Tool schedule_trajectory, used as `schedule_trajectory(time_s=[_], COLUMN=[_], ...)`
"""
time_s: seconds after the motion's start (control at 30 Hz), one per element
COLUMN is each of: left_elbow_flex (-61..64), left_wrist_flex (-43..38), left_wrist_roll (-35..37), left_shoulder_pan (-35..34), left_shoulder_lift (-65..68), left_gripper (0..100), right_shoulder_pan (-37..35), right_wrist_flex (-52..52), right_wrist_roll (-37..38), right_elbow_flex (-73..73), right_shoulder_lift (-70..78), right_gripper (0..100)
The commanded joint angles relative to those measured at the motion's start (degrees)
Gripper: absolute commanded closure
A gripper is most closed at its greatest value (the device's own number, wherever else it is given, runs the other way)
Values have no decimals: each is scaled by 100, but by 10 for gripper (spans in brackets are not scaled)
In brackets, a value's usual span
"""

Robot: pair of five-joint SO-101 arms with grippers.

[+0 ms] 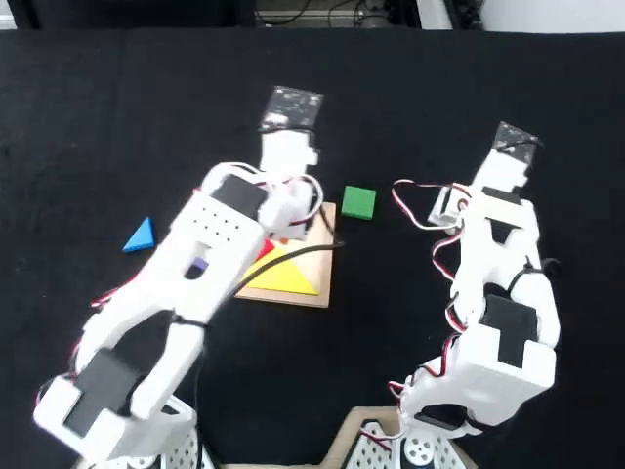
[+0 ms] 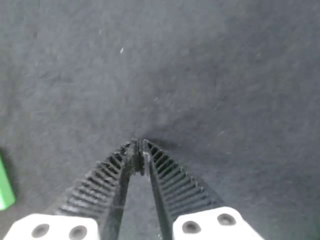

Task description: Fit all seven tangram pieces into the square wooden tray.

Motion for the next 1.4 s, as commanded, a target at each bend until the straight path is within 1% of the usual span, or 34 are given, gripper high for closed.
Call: schedule_trajectory(time_s=[0.0,0.2,0.23,0.37,0.47,0.63,1.03,1.37], left_elbow_flex=[-48,-92,-84,136,171,180,330,453], left_wrist_flex=[-492,-545,-668,-1275,-1336,-1336,-1345,-1380], left_wrist_roll=[536,1222,1292,1336,1354,1758,1793,1793], left_shoulder_pan=[101,277,286,286,356,426,453,690], left_shoulder_lift=[413,1125,1196,1389,1442,1495,1503,1503], left_gripper=[971,971,971,971,971,971,970,970], right_shoulder_pan=[255,334,343,343,343,334,308,299], right_wrist_flex=[-123,-255,-255,-237,-237,-237,-237,-237], right_wrist_roll=[-53,-211,-211,-202,-202,-185,-176,-176], right_elbow_flex=[-224,-215,-215,-215,-215,-207,-198,-198], right_shoulder_lift=[-251,-251,-251,-251,-251,-251,-251,-251], right_gripper=[987,987,987,987,987,987,987,987])
